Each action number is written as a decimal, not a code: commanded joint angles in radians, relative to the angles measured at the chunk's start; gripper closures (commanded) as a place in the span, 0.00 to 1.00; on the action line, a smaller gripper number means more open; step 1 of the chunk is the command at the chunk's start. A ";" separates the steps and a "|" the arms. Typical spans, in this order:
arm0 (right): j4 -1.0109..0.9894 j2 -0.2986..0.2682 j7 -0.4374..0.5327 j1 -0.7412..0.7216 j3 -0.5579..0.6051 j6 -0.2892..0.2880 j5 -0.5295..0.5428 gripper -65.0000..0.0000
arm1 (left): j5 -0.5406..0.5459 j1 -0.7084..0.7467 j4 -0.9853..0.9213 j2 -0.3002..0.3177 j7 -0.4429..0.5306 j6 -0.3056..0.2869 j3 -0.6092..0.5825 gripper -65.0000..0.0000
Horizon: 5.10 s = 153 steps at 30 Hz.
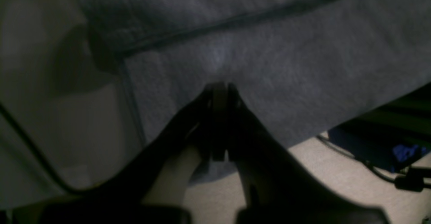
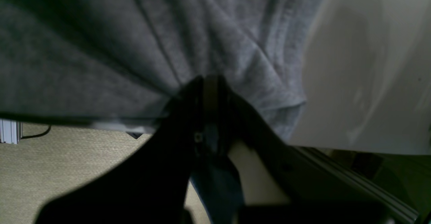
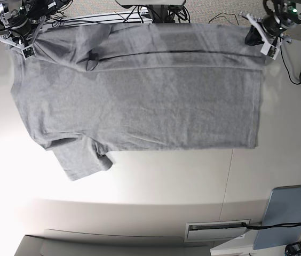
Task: Fold the T-shirt properly
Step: 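Regrasp the corner with the left gripper and pull the shirt taut, then move the left gripper along the shirt side to the hem corner, then move the right gripper down the shirt side and grasp the hem corner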
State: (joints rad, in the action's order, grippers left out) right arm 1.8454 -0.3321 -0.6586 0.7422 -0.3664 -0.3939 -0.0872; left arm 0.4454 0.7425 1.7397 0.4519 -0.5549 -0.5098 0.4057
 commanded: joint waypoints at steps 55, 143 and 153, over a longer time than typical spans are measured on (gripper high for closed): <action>0.227 -0.012 0.012 -0.296 -0.012 0.079 0.224 0.62 | -0.040 -1.092 -0.766 0.030 -0.066 0.179 -0.227 0.51; -1.284 0.094 -0.164 -1.440 0.237 -0.038 0.023 1.00 | -0.120 -1.119 -0.900 -0.008 -0.028 0.041 -0.227 1.00; -1.200 0.088 -0.171 -1.440 0.237 -0.041 0.023 1.00 | -0.055 -1.116 -0.798 0.008 -0.038 0.041 -0.226 1.00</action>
State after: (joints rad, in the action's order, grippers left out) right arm 0.6376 -0.2371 -0.8051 -0.6769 -0.1307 -0.4316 -0.0559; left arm 0.3775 -0.3470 0.9203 0.4377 -0.6113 -0.4652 0.1764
